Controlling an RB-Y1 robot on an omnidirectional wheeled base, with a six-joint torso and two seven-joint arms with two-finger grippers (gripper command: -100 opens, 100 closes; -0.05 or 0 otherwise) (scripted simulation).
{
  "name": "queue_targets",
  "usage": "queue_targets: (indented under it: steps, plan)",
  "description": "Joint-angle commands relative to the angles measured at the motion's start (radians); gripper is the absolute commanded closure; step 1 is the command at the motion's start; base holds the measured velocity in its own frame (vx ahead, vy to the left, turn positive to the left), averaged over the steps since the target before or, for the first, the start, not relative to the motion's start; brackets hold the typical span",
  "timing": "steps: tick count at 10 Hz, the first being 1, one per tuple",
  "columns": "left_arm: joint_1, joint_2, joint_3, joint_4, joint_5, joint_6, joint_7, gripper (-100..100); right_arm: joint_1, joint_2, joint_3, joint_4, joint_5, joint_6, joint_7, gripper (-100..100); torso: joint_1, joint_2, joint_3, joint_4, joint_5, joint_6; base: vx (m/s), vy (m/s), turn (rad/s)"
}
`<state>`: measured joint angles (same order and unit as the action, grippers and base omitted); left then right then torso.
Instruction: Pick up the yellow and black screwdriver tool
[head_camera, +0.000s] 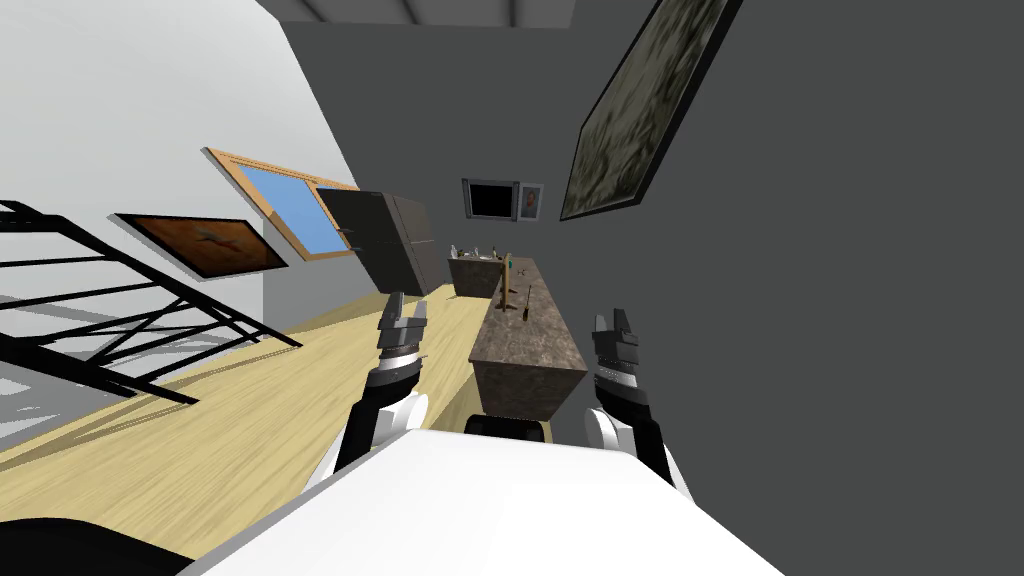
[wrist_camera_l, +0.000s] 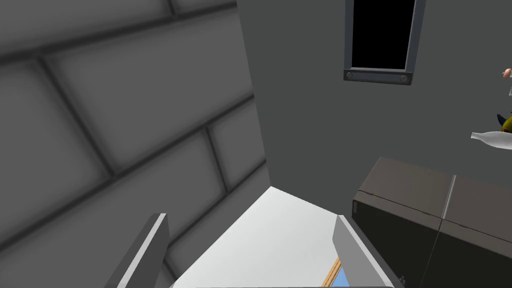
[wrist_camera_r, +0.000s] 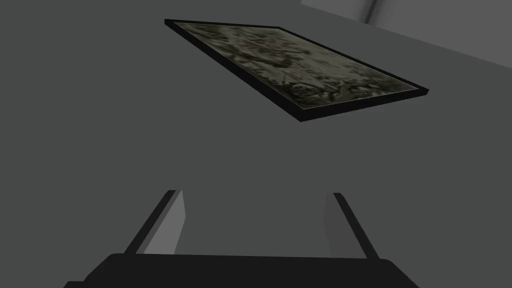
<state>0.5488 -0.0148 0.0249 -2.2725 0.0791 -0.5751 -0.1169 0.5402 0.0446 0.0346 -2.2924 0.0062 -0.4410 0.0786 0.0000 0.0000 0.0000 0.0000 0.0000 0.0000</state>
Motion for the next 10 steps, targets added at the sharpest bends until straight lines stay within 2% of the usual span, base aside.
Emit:
queue_targets:
  steps: [1, 5, 10]
  plan:
    - [0.0, 0.0, 0.0, 0.0, 0.0, 0.0, 0.0, 0, -0.007, -0.043, 0.001, 0.011, 0.009, 0.003, 0.008, -100, 0.0, 0.0, 0.0, 0.0, 0.0, 0.0, -0.011, 0.006, 0.029]
    - [0.0, 0.0, 0.0, 0.0, 0.0, 0.0, 0.0, 0, -0.051, -0.161, 0.005, 0.077, 0.06, 0.023, 0.052, -100, 0.002, 0.003, 0.002, 0.001, 0.0, 0.0, -0.052, 0.029, 0.062]
    - [0.0, 0.0, 0.0, 0.0, 0.0, 0.0, 0.0, 0, -0.15, -0.277, 0.016, 0.216, 0.176, 0.065, 0.152, -100, 0.004, 0.007, 0.004, 0.002, 0.001, 0.0, -0.114, 0.059, 0.112]
